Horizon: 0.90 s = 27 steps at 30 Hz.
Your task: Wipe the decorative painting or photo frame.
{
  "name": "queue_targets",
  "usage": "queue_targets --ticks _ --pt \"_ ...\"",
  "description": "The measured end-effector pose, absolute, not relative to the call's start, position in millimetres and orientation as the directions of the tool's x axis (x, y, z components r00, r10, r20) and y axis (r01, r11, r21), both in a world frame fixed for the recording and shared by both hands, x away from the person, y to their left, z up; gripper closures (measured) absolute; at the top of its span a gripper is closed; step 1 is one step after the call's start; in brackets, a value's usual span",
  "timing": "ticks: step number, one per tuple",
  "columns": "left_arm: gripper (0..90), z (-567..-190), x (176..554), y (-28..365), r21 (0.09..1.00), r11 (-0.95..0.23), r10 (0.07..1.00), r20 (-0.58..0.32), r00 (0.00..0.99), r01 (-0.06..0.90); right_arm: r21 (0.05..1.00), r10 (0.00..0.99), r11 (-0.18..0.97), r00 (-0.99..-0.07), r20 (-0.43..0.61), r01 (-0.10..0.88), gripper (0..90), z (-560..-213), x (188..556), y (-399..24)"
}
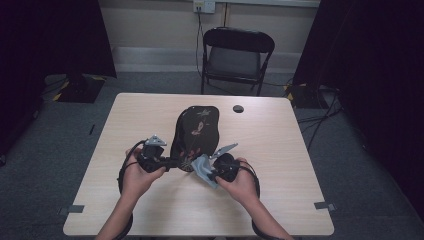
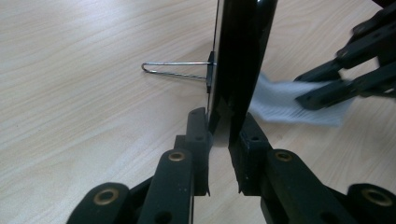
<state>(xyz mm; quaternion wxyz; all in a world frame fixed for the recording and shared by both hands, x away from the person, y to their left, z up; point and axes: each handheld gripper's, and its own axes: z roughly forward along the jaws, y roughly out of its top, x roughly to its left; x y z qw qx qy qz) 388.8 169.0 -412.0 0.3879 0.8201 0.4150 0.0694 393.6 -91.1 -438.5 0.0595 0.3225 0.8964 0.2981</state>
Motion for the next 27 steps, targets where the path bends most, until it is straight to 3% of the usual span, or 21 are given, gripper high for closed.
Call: queue_targets --ticks 14,27 --pt "78.1 -405.9 381.9 175.3 0.702 -0.339 0.741 -0.21 0.638 0.626 0.717 0.55 0.58 -0.835 0.006 0.386 79.8 -345.6 370.5 -77.5" --pt "78.6 -406.2 384.1 175.0 0.706 -0.34 0.746 -0.2 0.635 0.621 0.662 0.55 0.61 -0.834 0.041 0.435 79.8 -384.9 386.5 -62.7"
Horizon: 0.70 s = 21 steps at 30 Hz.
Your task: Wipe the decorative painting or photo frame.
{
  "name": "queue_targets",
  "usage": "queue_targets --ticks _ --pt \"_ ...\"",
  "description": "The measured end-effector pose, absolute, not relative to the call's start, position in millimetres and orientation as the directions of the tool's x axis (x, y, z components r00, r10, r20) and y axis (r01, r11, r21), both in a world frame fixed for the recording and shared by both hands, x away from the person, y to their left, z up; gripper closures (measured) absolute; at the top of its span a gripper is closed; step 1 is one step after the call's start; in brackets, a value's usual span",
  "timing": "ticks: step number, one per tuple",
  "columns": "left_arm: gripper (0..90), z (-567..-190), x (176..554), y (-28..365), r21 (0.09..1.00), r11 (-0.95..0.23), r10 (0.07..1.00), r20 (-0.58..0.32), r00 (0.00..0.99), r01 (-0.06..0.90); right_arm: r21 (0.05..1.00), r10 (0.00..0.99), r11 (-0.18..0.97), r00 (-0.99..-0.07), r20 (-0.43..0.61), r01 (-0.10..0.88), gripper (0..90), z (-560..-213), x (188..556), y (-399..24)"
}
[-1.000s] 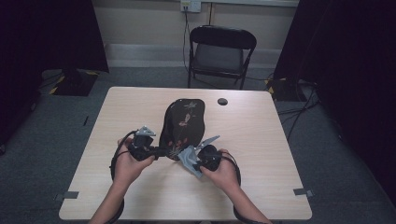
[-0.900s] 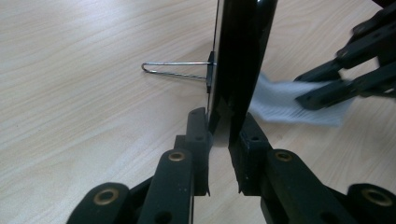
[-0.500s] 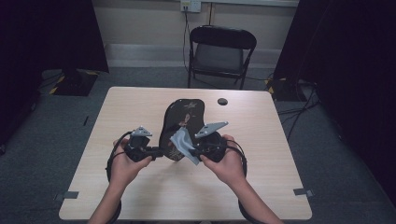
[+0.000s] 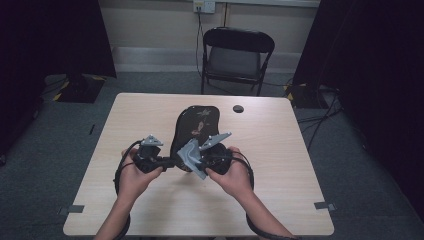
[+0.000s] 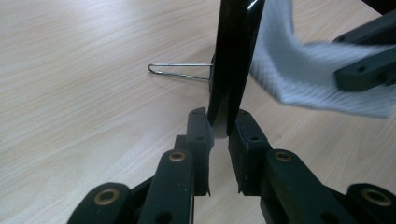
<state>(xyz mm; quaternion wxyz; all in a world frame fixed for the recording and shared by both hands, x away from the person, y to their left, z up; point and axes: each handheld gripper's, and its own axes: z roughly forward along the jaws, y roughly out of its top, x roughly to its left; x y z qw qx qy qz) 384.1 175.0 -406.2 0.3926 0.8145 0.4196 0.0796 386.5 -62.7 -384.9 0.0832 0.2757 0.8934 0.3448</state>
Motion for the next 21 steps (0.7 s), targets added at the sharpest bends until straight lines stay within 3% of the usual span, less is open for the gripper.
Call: queue_targets --ticks 21 --pt "78.6 -407.2 384.9 173.0 0.713 -0.335 0.746 -0.199 0.636 0.616 0.535 0.588 0.651 -0.804 0.092 0.538 79.8 -457.1 391.0 -72.1"
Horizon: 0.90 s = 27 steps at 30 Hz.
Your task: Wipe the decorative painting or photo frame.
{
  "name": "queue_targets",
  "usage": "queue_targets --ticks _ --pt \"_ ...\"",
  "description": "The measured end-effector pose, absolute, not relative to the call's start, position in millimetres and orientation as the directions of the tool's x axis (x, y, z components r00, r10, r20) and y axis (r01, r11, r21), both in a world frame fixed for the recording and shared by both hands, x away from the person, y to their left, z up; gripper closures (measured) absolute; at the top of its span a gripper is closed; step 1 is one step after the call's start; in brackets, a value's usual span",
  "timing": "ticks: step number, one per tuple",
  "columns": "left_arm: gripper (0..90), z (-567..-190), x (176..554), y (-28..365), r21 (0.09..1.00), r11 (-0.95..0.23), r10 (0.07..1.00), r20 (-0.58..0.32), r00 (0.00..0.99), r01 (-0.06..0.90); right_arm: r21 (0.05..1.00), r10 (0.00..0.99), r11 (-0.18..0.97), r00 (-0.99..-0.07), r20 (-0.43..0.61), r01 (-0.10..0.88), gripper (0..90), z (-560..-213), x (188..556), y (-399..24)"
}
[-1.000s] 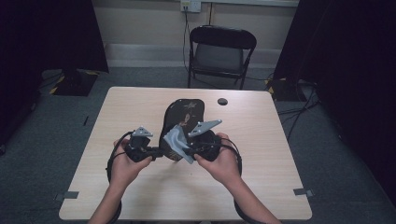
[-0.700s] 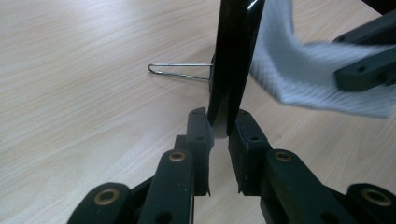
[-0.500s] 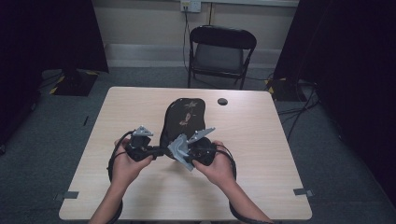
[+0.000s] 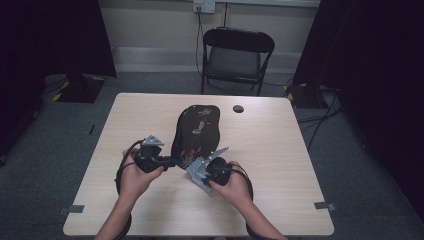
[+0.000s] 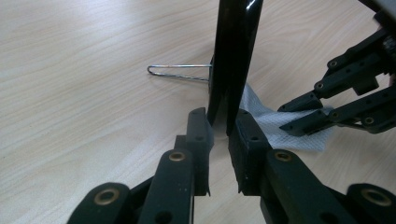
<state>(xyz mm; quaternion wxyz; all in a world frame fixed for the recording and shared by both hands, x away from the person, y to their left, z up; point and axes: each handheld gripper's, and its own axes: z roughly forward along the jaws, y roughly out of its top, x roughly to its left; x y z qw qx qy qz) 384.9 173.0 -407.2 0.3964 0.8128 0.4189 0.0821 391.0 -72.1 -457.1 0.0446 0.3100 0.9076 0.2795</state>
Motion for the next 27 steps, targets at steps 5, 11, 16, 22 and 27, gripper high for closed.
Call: queue_targets --ticks 5,11,16,22,27 --pt "78.5 -407.3 384.8 174.2 0.713 -0.336 0.743 -0.201 0.638 0.615 0.534 0.594 0.65 -0.8 0.087 0.54 79.8 -457.3 389.2 -78.5" --pt "78.1 -407.2 382.3 176.4 0.713 -0.326 0.745 -0.21 0.633 0.621 0.596 0.599 0.621 -0.799 0.057 0.509 79.8 -422.9 384.3 -88.0" --pt "76.8 -407.6 379.1 178.6 0.704 -0.332 0.751 -0.205 0.628 0.627 0.669 0.58 0.593 -0.814 0.031 0.449 79.9 -381.8 376.3 -87.1" --pt "75.7 -408.8 376.0 182.7 0.702 -0.332 0.756 -0.201 0.623 0.63 0.717 0.547 0.584 -0.837 -0.002 0.38 79.9 -350.7 367.9 -76.0" --pt "75.3 -408.7 374.3 186.8 0.703 -0.324 0.762 -0.203 0.615 0.633 0.709 0.525 0.598 -0.851 0.006 0.374 79.8 -360.1 366.4 -64.0"
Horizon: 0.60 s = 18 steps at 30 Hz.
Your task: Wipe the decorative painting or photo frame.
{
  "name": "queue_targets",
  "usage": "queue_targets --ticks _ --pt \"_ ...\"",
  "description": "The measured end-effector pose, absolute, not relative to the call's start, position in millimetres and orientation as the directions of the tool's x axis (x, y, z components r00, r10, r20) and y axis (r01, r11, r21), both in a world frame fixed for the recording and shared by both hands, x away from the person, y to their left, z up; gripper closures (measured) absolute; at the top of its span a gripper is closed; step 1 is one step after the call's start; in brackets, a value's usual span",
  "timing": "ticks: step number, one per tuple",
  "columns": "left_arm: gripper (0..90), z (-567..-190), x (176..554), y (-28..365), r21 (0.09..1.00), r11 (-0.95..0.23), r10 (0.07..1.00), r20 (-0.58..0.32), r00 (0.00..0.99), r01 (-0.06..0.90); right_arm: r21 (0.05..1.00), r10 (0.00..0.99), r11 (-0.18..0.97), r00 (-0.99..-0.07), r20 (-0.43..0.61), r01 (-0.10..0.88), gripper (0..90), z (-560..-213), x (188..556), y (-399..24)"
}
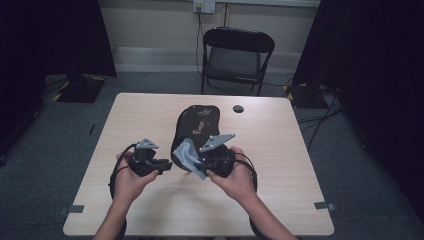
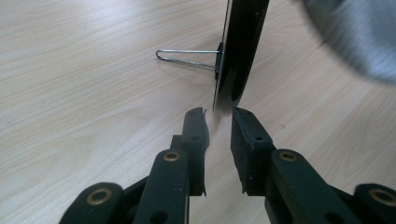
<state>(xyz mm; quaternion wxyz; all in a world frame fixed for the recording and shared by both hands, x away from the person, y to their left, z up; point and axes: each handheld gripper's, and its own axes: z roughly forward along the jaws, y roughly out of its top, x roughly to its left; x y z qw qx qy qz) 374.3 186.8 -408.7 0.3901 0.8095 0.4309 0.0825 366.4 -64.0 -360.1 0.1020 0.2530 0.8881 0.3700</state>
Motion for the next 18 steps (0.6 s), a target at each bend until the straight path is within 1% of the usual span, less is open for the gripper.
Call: queue_targets --ticks 5,18 --pt "75.3 -408.5 373.5 188.9 0.7 -0.323 0.76 -0.209 0.615 0.637 0.671 0.524 0.619 -0.851 0.033 0.408 79.8 -388.4 368.5 -61.2" --pt "75.8 -408.8 372.7 188.9 0.698 -0.323 0.76 -0.21 0.615 0.639 0.593 0.554 0.635 -0.827 0.097 0.495 79.8 -442.9 375.7 -66.8"
